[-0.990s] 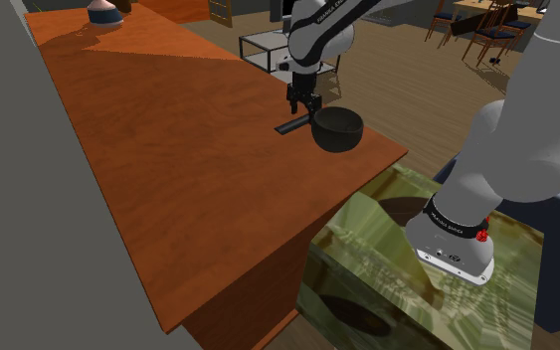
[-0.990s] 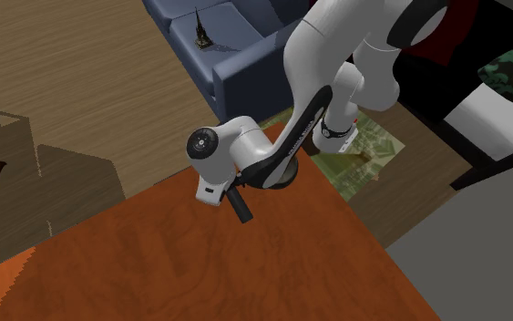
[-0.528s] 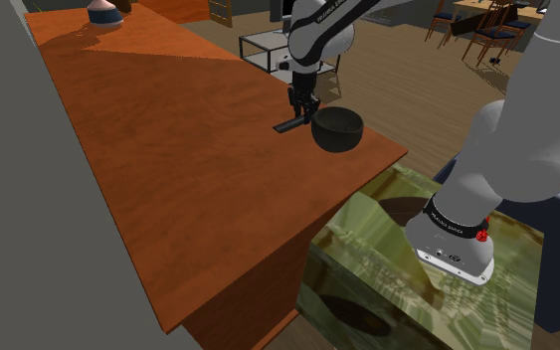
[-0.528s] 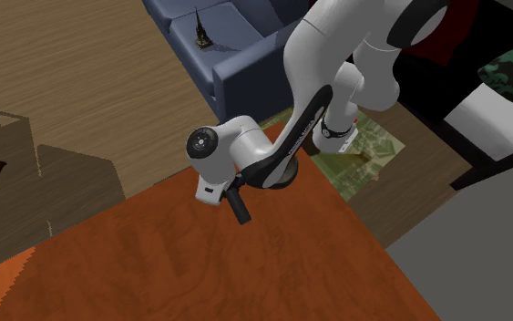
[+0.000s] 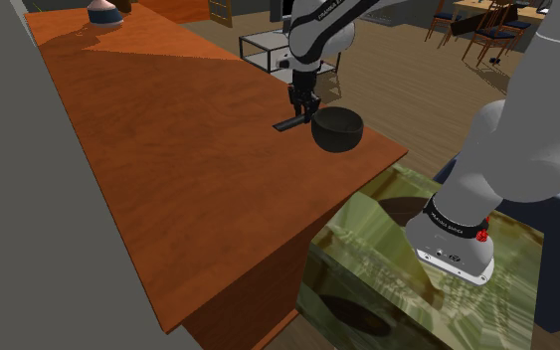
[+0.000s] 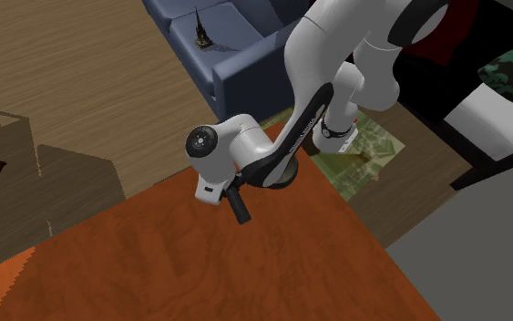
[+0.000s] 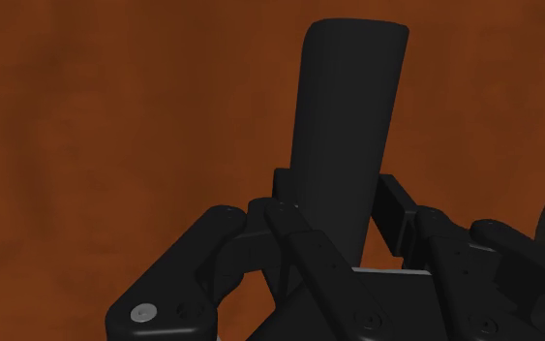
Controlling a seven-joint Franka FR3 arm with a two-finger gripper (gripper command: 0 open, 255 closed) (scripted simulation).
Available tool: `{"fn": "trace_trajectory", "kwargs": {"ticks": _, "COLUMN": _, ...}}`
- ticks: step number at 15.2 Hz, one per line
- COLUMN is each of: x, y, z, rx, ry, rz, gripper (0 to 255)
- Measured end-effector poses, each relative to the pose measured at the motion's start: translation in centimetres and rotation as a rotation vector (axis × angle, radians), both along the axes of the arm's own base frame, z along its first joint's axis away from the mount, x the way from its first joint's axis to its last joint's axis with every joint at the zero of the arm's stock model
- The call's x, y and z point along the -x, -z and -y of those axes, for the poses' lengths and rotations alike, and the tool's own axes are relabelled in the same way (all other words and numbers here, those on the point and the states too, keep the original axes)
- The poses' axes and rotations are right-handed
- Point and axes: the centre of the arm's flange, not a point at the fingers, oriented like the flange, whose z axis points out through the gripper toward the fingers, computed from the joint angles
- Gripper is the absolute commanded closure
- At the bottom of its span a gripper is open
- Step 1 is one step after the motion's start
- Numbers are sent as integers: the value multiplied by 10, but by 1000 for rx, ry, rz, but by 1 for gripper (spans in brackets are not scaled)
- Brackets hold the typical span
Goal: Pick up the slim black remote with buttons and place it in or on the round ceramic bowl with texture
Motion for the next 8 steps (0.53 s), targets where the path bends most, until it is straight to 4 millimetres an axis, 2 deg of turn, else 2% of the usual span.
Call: {"fn": "trace_trajectory", "kwargs": {"ticks": 8, "x": 1, "y": -42, "z": 0, "rx": 0, "ry": 0, "rz": -1, "gripper": 255}}
